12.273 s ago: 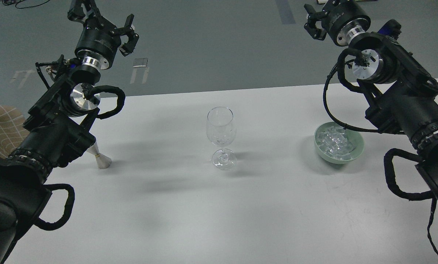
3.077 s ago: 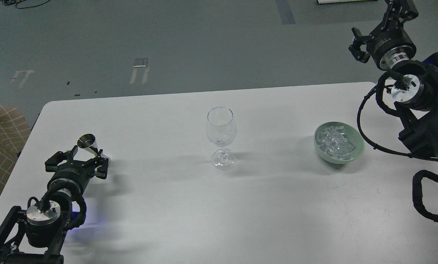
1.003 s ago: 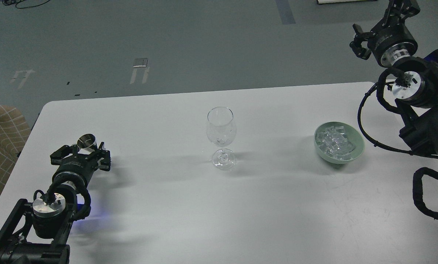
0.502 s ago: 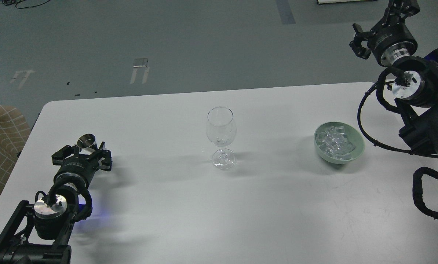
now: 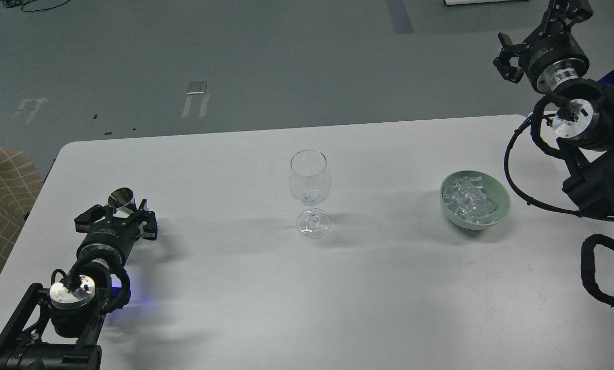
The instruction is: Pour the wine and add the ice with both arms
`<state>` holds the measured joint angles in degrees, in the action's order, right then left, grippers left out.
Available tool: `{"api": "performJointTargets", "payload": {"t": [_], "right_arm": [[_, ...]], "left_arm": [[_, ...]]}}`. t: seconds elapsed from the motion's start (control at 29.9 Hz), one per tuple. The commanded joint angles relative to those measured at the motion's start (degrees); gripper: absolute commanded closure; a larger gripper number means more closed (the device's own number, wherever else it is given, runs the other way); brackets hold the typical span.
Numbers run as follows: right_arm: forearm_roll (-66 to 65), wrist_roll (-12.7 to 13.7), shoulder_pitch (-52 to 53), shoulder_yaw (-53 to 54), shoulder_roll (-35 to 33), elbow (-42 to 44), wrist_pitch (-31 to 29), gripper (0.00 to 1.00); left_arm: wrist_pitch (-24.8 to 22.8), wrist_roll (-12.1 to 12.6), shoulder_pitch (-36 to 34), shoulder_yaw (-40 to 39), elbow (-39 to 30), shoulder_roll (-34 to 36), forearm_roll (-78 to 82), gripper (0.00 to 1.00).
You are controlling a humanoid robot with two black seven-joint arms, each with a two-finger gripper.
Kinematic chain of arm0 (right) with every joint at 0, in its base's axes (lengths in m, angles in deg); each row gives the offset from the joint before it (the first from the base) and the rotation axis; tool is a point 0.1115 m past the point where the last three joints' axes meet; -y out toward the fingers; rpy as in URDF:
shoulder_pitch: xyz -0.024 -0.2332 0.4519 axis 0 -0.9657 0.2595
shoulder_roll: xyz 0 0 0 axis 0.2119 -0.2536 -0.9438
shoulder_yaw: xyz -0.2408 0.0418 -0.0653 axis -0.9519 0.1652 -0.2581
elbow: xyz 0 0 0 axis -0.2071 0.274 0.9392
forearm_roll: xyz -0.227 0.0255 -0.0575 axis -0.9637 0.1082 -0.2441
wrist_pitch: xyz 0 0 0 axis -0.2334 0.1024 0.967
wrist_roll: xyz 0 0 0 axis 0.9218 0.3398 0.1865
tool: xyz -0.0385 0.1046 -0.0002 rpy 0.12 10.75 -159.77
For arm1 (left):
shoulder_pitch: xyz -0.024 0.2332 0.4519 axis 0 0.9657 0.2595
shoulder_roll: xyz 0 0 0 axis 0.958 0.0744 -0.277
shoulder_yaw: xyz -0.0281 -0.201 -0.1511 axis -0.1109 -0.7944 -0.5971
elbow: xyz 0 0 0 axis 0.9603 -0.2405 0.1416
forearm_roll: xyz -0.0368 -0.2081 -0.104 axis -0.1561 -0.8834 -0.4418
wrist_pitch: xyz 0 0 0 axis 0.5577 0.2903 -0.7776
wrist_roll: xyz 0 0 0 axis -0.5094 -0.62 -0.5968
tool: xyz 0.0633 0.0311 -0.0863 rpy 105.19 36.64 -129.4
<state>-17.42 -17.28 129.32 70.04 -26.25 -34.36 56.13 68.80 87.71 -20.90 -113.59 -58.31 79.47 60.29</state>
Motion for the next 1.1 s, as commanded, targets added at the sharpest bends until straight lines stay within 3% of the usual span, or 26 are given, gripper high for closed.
{"api": "performJointTargets", "payload": {"t": [0.0, 0.54, 0.7, 1.07], "right_arm": [[0.00, 0.00, -0.05, 0.00, -0.02, 0.00, -0.09, 0.00], [0.00, 0.00, 0.04, 0.01, -0.20, -0.09, 0.00, 0.00], [0.00, 0.00, -0.05, -0.08, -0.29, -0.09, 0.00, 0.00], [0.00, 0.00, -0.13, -0.08, -0.29, 0.00, 0.00, 0.00]], "left_arm": [[-0.28, 0.06, 0.01, 0.00, 0.00, -0.01, 0.00, 0.54], [-0.46, -0.03, 0.10, 1.49, 0.09, 0.17, 0.00, 0.56], [-2.12, -0.21, 0.10, 1.49, 0.09, 0.26, 0.00, 0.62], [-3.36, -0.21, 0.10, 1.49, 1.32, 0.34, 0.09, 0.65]]}}
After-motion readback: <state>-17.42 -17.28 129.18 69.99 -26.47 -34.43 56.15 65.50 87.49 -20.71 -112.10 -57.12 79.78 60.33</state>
